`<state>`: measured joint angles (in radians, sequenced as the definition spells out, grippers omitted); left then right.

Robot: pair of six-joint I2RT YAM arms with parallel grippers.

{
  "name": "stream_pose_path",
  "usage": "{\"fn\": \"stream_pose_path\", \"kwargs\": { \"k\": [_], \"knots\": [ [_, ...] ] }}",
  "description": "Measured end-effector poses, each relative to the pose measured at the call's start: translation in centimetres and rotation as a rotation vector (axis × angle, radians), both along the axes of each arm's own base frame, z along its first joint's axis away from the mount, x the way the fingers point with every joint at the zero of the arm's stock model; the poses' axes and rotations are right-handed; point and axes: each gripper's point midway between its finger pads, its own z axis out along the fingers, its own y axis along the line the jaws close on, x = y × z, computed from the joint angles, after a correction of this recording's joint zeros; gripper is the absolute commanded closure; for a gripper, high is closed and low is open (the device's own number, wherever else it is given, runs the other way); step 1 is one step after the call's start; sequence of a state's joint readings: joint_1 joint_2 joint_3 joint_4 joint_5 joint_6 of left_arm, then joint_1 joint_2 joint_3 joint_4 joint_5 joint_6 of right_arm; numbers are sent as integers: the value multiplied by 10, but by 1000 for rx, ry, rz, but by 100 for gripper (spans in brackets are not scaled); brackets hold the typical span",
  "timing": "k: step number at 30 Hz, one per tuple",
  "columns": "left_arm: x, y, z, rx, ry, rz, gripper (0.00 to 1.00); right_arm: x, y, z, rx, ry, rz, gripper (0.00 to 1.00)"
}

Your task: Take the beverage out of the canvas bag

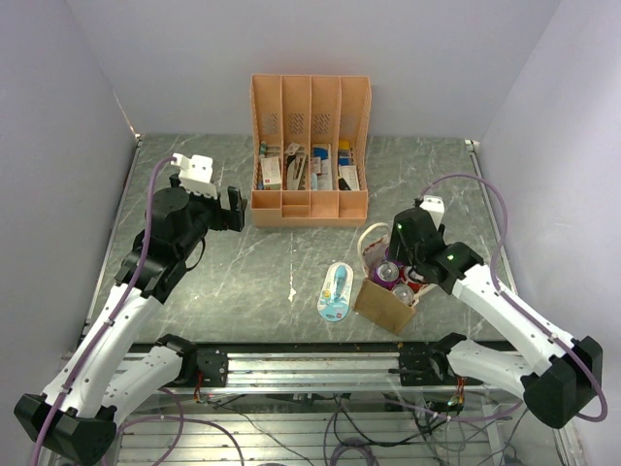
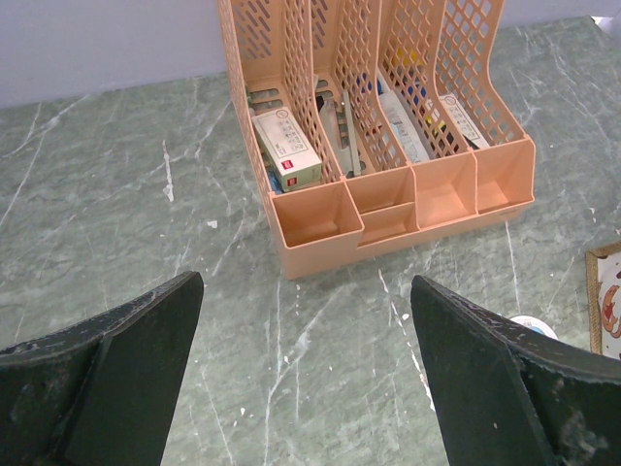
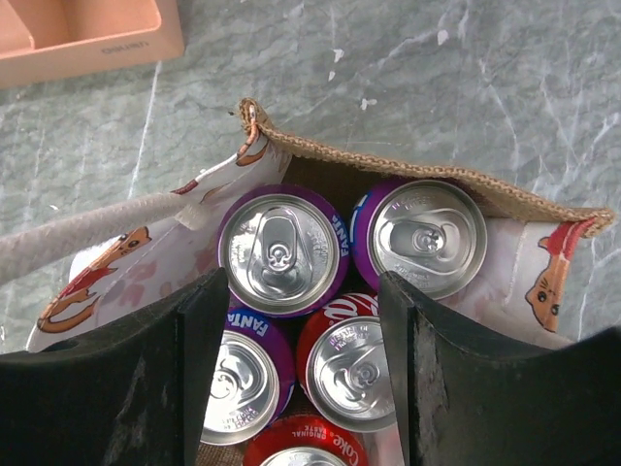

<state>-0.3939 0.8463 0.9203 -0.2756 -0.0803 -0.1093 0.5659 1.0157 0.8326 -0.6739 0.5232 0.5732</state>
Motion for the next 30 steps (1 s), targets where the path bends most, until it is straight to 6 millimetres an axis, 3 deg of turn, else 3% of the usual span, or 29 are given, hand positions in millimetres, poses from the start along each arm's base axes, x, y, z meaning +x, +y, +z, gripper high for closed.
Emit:
{"fn": "stream_pose_path", "kwargs": {
  "k": [19,30],
  "knots": [
    [1,0,-2,3,6,0,2,10,12,-33,17,130,-46,32],
    [0,0,-2,4,8,1,2,17,14,-33,19,146,-99,30]
  ]
}}
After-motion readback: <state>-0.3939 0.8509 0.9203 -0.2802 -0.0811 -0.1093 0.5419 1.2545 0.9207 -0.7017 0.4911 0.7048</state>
